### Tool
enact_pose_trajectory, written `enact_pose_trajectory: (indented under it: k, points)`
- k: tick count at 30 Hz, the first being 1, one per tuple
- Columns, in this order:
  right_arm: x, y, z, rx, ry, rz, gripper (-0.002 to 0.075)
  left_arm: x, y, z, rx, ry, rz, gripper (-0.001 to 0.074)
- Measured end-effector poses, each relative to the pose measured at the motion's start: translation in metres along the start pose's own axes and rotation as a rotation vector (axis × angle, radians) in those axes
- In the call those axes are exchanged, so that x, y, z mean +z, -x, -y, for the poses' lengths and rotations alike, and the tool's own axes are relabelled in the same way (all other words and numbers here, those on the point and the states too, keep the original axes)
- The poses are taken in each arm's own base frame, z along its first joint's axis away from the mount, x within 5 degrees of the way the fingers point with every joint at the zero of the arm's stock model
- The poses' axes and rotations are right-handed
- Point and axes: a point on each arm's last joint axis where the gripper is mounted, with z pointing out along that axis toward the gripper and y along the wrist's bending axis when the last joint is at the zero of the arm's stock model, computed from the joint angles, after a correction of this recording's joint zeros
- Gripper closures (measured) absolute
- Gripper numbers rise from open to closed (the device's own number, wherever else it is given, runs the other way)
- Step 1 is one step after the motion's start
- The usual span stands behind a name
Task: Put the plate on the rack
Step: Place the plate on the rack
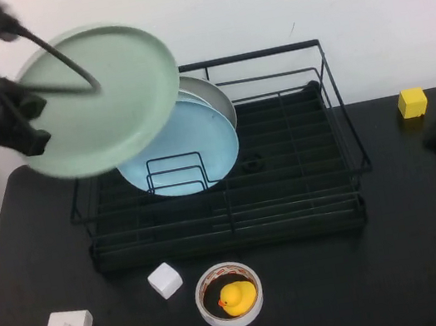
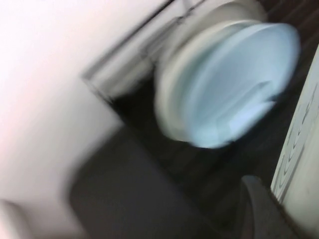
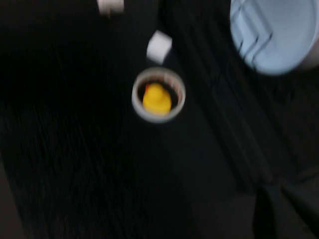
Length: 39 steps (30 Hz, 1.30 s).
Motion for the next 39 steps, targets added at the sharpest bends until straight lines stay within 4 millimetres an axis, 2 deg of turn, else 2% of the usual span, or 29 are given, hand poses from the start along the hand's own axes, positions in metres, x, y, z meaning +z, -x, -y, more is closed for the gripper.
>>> enact_pose_trajectory:
  k: [4,7,11,14,22,27,39]
  points:
    - [0.022,-0.021,-0.007,0.029,0.043,-0.080,0.0720,0.018,0.015,0.007,0.245,0.090,0.044,0.0646]
    - [0.039,-0.038,-0.014,0.050,0.084,-0.140,0.0721,0.038,0.025,0.020,0.406,0.115,0.060,0.0646]
    - [0.058,-0.059,-0.023,0.069,0.124,-0.211,0.0721,0.065,0.029,0.034,0.506,0.110,0.068,0.0647]
    - [0.064,-0.070,-0.024,0.060,0.113,-0.257,0.0721,0.084,0.027,0.042,0.547,0.088,0.052,0.0647]
    - [0.058,-0.081,-0.012,0.047,-0.043,-0.367,0.0722,0.122,0.012,0.050,0.574,0.040,-0.006,0.0647]
    - [0.055,-0.084,-0.007,0.009,-0.108,-0.404,0.0722,0.138,0.009,0.052,0.583,0.054,0.013,0.0647]
    - [0.051,-0.090,0.000,0.034,-0.196,-0.477,0.0724,0.144,0.007,0.055,0.592,0.036,-0.005,0.0647]
